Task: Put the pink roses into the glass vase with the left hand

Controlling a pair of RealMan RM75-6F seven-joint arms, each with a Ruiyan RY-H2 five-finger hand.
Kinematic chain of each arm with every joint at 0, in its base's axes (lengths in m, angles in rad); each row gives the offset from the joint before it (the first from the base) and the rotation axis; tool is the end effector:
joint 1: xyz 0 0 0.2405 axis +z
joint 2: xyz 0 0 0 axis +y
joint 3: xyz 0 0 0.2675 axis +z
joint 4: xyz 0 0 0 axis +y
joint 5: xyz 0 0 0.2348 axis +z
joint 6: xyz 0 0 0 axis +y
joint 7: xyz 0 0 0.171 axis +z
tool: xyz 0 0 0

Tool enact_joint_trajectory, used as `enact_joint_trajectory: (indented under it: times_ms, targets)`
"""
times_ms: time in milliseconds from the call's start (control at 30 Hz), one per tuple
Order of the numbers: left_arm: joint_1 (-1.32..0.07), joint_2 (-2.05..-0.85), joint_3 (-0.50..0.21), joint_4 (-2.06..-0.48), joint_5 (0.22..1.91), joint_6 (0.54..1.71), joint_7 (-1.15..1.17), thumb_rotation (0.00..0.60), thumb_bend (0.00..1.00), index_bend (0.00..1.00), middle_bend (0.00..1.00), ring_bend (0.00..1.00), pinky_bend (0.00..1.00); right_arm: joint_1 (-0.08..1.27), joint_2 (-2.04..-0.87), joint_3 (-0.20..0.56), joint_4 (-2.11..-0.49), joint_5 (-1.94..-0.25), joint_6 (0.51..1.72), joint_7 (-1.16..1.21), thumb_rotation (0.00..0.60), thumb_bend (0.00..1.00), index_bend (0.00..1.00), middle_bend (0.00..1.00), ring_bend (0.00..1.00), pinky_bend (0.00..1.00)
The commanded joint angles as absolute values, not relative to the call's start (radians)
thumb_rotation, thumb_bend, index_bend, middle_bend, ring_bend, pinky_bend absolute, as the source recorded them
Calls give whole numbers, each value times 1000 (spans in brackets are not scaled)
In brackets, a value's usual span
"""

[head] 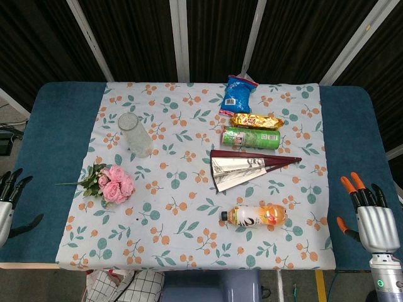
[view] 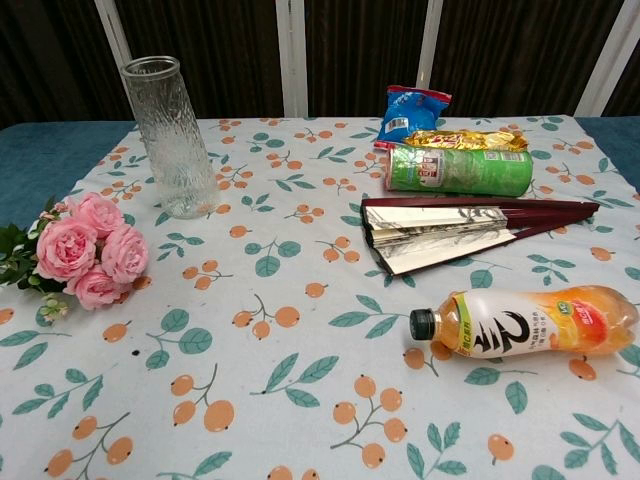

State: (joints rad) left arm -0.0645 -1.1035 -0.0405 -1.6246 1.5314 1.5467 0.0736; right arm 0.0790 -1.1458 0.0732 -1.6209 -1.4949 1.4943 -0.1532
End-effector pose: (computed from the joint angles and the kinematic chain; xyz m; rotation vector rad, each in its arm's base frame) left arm -0.3255 0.2017 0.1513 -1.3935 -0.8056 -0.8826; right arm -0.3252 -0.2140 0.1368 1.3970 -0.7983 0.8321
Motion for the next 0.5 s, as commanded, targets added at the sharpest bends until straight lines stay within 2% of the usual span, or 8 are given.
enact_joint_trajectory:
  times_ms: [33,333,500]
  targets:
    - [-66,-1104,-41,-1624,1529,1543,75,600,308,150,27,16,74,79,-1146,72,-1622,-1495,1493,-156,600,307,140,67,191,91]
    - [-60,-1103,-33,-1635,1545,1554,85,600,307,145,27,16,74,82,-1150,69,-1627,-1504,1491,-167,600,307,140,66,191,91]
    - [-77,-1110,-35,-1629,1533,1520,108,600,307,133,27,16,74,83,-1146,72,-1619,-1482,1476,-150,600,308,140,67,191,91]
